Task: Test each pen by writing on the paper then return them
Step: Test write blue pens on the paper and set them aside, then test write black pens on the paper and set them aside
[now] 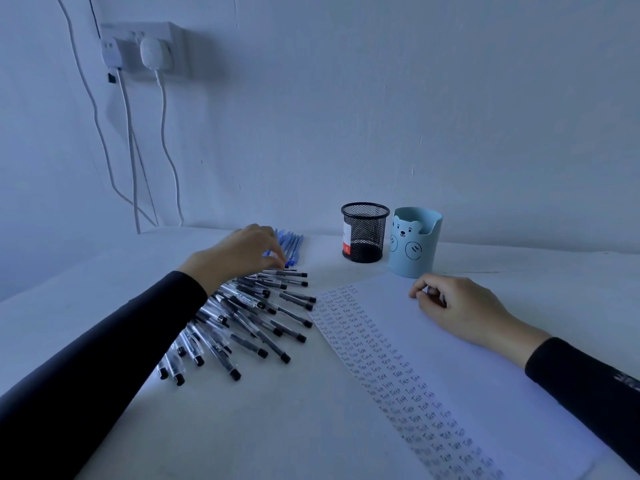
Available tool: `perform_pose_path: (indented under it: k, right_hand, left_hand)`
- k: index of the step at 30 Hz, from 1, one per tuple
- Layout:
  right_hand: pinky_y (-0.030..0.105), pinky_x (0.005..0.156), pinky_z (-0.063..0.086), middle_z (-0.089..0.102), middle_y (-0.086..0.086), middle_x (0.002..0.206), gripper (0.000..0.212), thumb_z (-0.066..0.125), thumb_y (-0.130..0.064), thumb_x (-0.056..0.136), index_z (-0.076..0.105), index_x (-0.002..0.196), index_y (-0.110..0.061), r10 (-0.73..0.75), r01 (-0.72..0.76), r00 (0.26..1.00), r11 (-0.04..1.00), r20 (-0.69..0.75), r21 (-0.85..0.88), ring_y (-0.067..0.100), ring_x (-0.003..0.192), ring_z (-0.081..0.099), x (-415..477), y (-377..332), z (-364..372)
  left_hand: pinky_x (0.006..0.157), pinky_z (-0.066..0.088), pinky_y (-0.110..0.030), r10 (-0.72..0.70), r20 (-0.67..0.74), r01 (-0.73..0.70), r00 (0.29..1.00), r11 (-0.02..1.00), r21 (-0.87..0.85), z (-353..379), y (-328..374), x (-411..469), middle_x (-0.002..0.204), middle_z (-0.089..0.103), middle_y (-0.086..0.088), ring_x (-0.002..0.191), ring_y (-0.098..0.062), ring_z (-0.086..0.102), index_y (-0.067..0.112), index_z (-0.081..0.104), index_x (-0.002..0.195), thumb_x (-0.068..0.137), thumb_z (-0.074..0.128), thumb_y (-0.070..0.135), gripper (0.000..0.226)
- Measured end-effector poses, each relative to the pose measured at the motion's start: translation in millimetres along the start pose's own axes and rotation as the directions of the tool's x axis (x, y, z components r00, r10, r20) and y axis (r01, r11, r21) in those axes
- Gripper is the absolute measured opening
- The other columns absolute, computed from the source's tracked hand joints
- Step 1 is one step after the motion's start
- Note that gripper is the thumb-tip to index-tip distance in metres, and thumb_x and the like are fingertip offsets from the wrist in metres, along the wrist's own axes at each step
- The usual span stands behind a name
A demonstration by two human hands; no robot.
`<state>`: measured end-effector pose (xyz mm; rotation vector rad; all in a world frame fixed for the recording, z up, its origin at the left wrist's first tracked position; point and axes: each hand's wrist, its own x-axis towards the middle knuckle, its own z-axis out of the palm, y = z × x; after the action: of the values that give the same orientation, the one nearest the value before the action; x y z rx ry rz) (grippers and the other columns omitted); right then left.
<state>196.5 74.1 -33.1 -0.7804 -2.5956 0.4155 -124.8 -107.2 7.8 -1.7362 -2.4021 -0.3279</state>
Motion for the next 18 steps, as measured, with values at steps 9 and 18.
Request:
perform_pose_path:
  k: [9,18]
  right_hand:
    - [0.023,0.058,0.038,0.059,-0.011,0.07,0.013,0.053,-0.029,0.093,0.061,0.087,-0.038,-0.004,0.004,1.0,1.0,0.008,-0.007,0.005,0.06,0.049,1,0,-1]
    - [0.022,0.059,0.038,0.06,-0.011,0.076,0.017,0.051,-0.026,0.091,0.059,0.085,-0.039,0.007,-0.007,1.0,1.0,0.014,-0.013,0.004,0.064,0.052,2,0,-1]
  left_hand:
    - [0.085,0.041,-0.029,0.087,-0.116,-0.094,0.989,0.994,-0.057,-6,20,-3,0.098,0.058,0.006,0.096,-0.016,0.053,0.022,0.075,0.094,0.091,0.066,0.028,0.011]
    - [0.091,0.039,-0.014,0.415,-0.151,-0.438,0.897,0.879,-0.189,22,123,-20,0.114,0.061,0.007,0.102,-0.004,0.05,0.022,0.07,0.116,0.09,0.065,0.033,0.028]
